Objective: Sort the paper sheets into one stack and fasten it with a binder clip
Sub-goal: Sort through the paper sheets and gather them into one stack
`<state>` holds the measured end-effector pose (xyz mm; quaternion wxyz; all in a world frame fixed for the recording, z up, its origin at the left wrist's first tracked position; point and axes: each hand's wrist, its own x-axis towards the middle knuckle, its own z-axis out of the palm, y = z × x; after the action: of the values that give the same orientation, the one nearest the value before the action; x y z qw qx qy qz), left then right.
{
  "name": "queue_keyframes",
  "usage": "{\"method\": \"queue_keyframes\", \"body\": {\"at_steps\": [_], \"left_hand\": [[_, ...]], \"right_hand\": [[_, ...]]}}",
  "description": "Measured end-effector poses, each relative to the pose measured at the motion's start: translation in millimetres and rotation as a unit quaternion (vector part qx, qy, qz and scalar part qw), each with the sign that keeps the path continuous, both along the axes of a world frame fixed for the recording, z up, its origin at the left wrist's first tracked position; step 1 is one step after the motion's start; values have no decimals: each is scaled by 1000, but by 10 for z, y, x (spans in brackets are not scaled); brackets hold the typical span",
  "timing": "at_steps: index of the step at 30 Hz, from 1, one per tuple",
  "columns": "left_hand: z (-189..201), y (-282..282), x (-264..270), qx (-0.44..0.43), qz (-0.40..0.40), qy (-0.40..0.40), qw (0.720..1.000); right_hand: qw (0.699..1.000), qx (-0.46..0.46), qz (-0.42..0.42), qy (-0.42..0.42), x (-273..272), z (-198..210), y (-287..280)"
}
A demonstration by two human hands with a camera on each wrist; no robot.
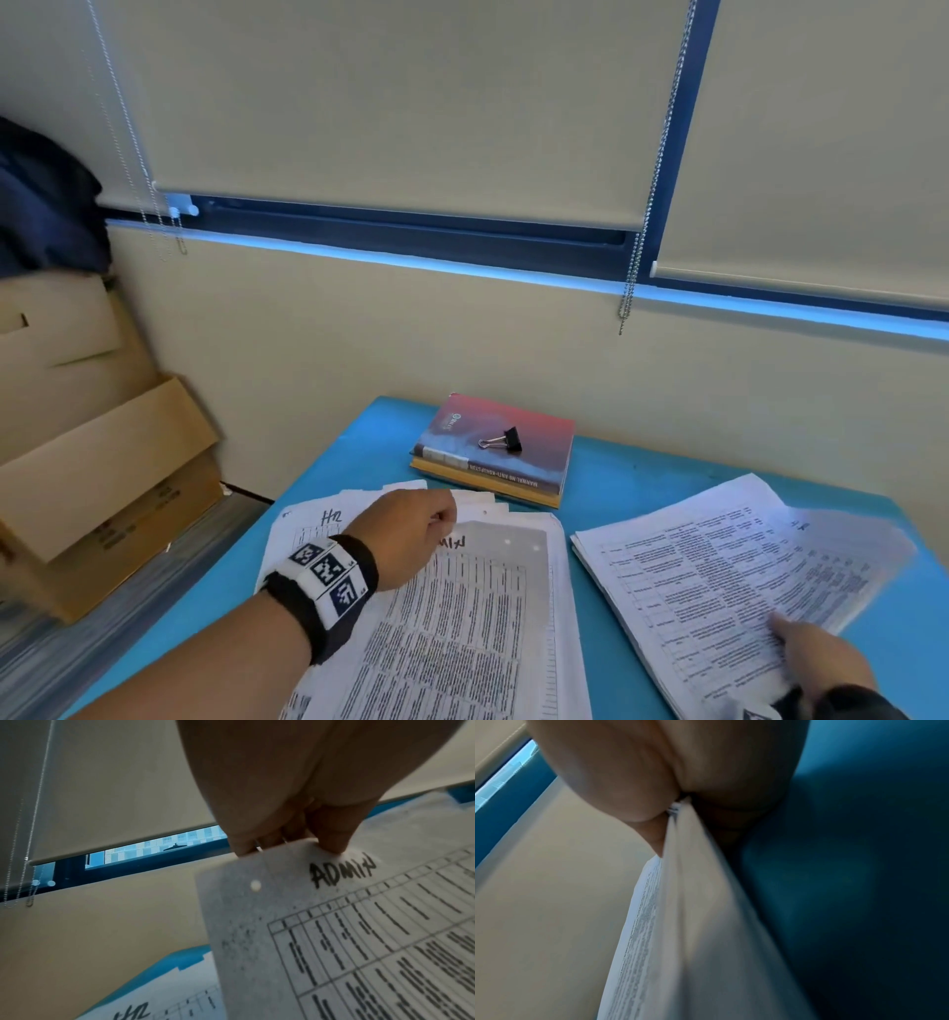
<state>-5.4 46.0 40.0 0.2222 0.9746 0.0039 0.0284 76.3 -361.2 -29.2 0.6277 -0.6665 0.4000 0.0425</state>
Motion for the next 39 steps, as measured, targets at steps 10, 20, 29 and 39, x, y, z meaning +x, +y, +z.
{"method": "queue_keyframes", "body": {"at_steps": [10,20,29,39], "left_hand": [[-421,325,-32,123,39,183,975],[-460,312,135,176,42,182,967],[-384,540,422,103,136,130,977],[-398,602,475,165,114,146,969]], "right_hand": [[995,-73,50,36,-5,77,40],[996,-75,52,25,92,-81,0],[997,-68,-23,-29,884,-1455,-751],[998,-61,-8,-5,246,-342,-87]]}}
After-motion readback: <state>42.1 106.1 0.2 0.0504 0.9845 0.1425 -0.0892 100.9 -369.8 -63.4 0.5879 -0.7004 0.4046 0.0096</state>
